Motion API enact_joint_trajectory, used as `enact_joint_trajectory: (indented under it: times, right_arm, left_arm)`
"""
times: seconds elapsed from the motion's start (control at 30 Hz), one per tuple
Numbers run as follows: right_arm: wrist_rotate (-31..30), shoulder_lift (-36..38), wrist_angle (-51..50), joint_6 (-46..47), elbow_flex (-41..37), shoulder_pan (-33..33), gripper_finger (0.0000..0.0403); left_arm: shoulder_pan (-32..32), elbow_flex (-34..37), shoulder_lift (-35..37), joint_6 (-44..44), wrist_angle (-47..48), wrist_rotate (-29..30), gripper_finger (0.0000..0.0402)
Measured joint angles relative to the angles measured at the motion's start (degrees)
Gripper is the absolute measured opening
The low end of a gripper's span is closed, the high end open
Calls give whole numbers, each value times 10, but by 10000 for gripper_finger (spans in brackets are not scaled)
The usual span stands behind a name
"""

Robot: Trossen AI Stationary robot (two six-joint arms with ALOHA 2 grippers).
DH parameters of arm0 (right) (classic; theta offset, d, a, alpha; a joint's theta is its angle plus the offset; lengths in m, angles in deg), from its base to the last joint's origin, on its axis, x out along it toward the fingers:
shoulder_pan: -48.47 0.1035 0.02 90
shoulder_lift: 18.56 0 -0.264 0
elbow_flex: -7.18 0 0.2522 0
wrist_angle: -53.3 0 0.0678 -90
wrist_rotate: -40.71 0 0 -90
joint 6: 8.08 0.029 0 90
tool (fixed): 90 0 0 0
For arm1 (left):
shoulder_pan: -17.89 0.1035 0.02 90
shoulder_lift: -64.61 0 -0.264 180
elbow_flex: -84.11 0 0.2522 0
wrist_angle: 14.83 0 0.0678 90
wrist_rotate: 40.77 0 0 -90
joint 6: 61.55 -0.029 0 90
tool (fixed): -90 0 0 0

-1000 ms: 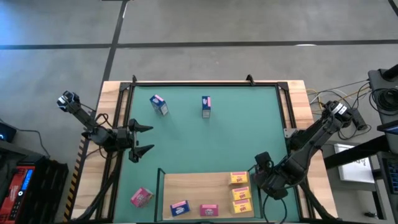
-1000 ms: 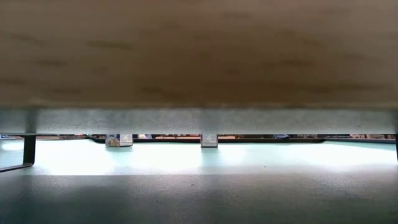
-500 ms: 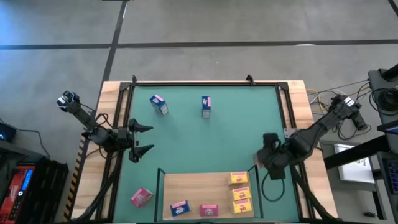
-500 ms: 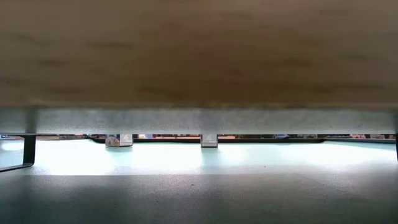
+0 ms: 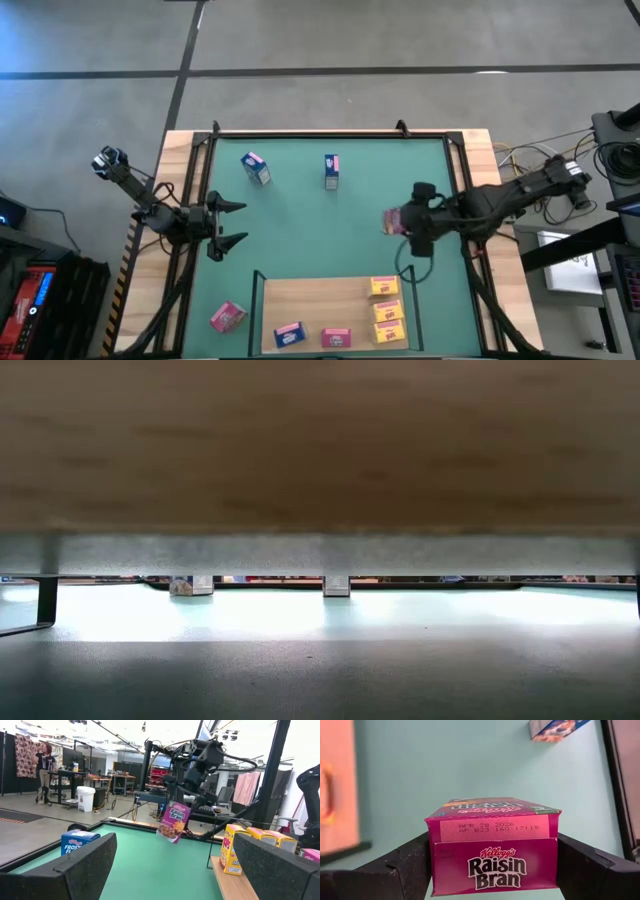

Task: Stack cereal on shelf
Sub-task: Put the right violet cereal box on the shelf aligned with the other violet cereal box

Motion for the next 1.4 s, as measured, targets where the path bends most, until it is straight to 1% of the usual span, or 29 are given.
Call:
enact_joint_trajectory:
  times: [0.1,0.27,0.43,0.6,0.73,0.9,1.0,1.13,1.33,1.4]
  right_arm:
    - [13,-22,30,-17,3,-31,327]
    - [65,-62,73,-29,7,-74,327]
    - [76,-110,94,-10,25,-84,327]
    - [83,-170,96,13,72,-84,327]
    - [104,-222,94,13,119,-84,327]
    - [105,-293,70,10,187,-84,327]
    - [111,-330,48,-2,225,-84,327]
    - [137,-357,36,-40,264,-84,327]
    - [160,-370,46,-102,279,-84,327]
    - [181,-370,48,-137,279,-83,327]
  left_arm:
    - [0,0,0,0,0,0,384]
    - [0,0,0,0,0,0,384]
    - [0,0,0,0,0,0,384]
    - [0,0,0,0,0,0,384]
    - [0,0,0,0,0,0,384]
    - [0,0,0,0,0,0,384]
    - [0,0,0,0,0,0,384]
    - [0,0,-1,0,0,0,384]
    - [0,0,-2,0,0,0,384]
    - [0,0,-2,0,0,0,384]
